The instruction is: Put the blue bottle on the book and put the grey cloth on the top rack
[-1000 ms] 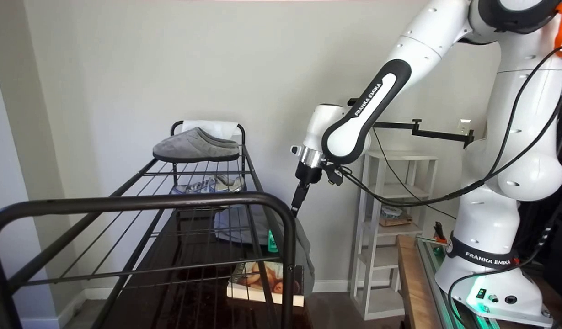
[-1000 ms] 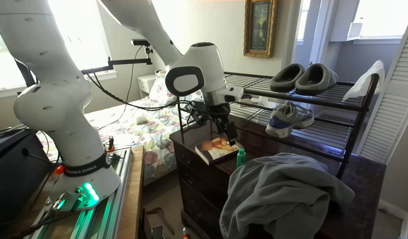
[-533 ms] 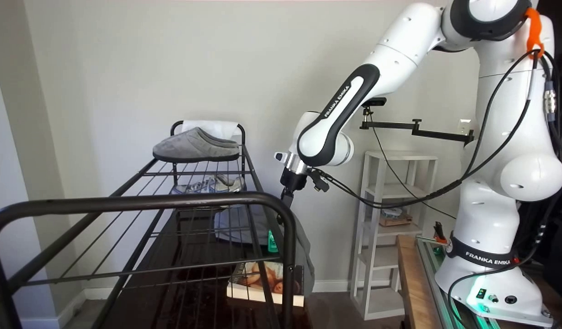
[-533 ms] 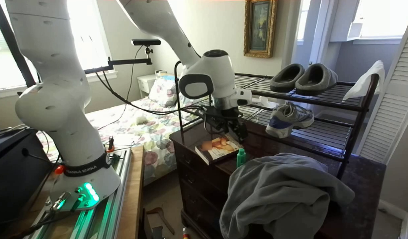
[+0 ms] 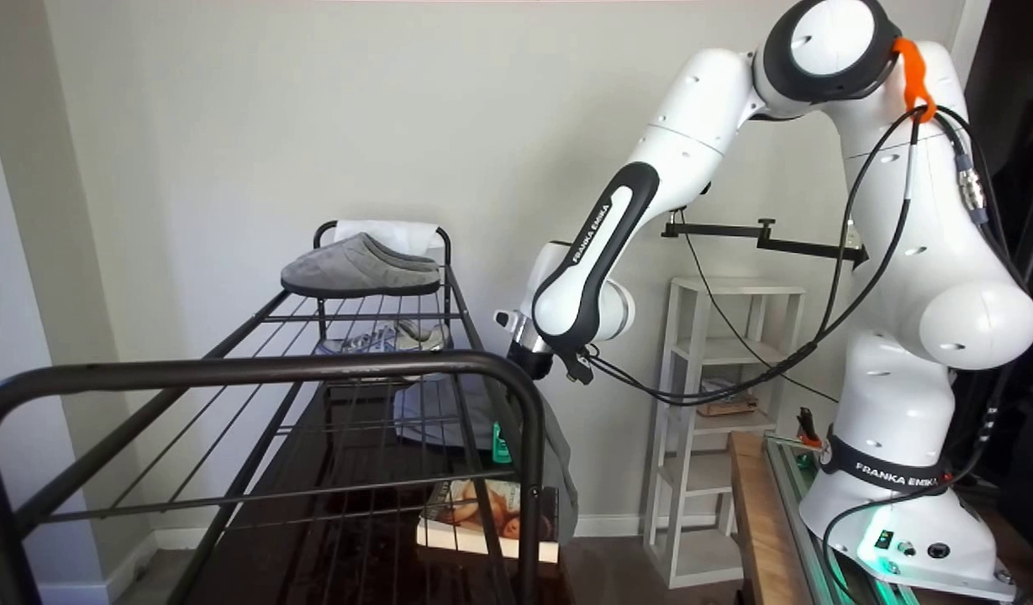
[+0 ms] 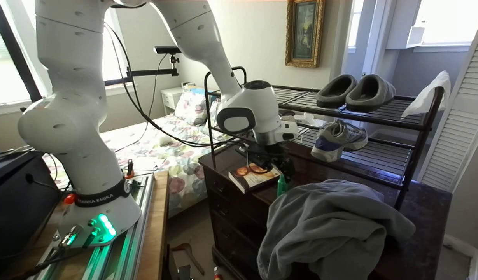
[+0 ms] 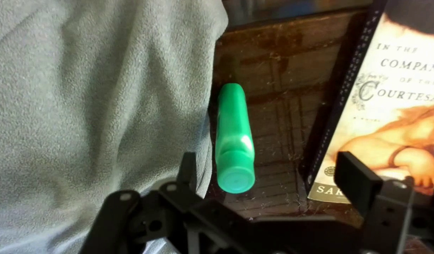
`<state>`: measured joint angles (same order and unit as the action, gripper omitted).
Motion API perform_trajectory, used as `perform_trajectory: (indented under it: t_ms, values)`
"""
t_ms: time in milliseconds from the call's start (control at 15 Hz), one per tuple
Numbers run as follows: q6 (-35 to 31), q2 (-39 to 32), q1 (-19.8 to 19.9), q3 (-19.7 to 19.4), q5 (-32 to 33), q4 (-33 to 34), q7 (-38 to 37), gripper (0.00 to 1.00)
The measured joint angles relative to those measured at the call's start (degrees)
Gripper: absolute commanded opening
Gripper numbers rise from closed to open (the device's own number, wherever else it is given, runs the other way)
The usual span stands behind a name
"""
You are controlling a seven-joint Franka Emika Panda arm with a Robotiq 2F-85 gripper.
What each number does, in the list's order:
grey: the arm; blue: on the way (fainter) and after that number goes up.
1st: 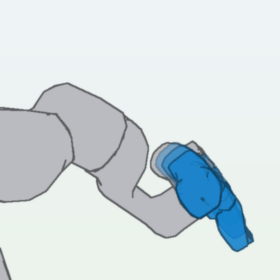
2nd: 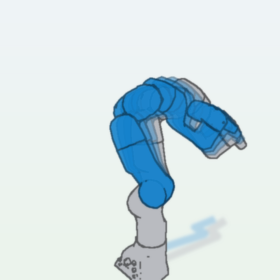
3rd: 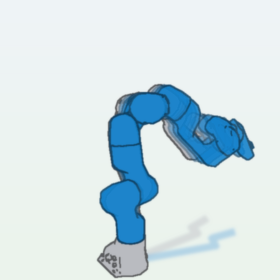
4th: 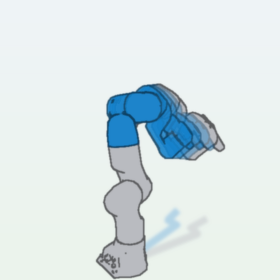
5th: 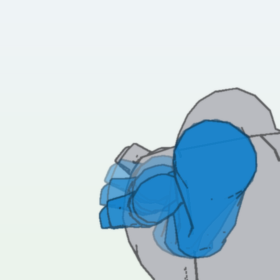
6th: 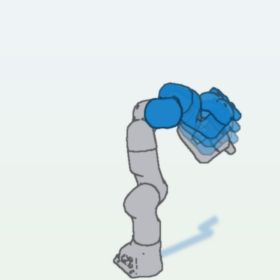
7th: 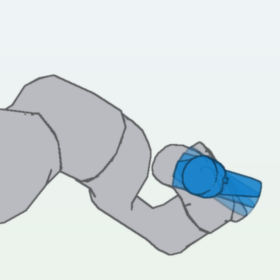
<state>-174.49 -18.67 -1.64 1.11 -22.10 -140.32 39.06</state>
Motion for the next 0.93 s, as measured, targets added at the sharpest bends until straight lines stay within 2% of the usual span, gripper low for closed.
perform_trajectory:
  t_ms: [67,133,200,267,333,400,467,600,800,933]
  values:
    - [-1.61,-0.96,-0.13,0.06,0.07,0.33,0.03,0.74]
    - [-2.79,-1.76,-0.26,0.06,0.13,0.56,0.06,0.66]
    - [-3.56,-2.44,-0.44,-0.06,0.19,0.71,0.06,0.67]
    - [-3.89,-3.03,-0.78,-0.40,0.22,0.89,0.06,0.89]
    - [-3.95,-3.51,-1.19,-0.89,0.38,1.06,0.07,0.90]
    - [-3.96,-3.83,-1.74,-1.59,0.53,1.10,0.07,0.79]
    - [-3.96,-4.04,-2.36,-2.42,0.63,1.10,0.07,0.53]
    - [-3.96,-4.32,-2.19,-3.44,7.80,1.08,-4.59,0.52]
    - [-3.96,-4.41,-2.22,-5.35,17.54,1.10,-11.82,0.30]
    - [-3.96,-4.41,-2.21,-6.02,21.56,1.12,-15.11,0.16]
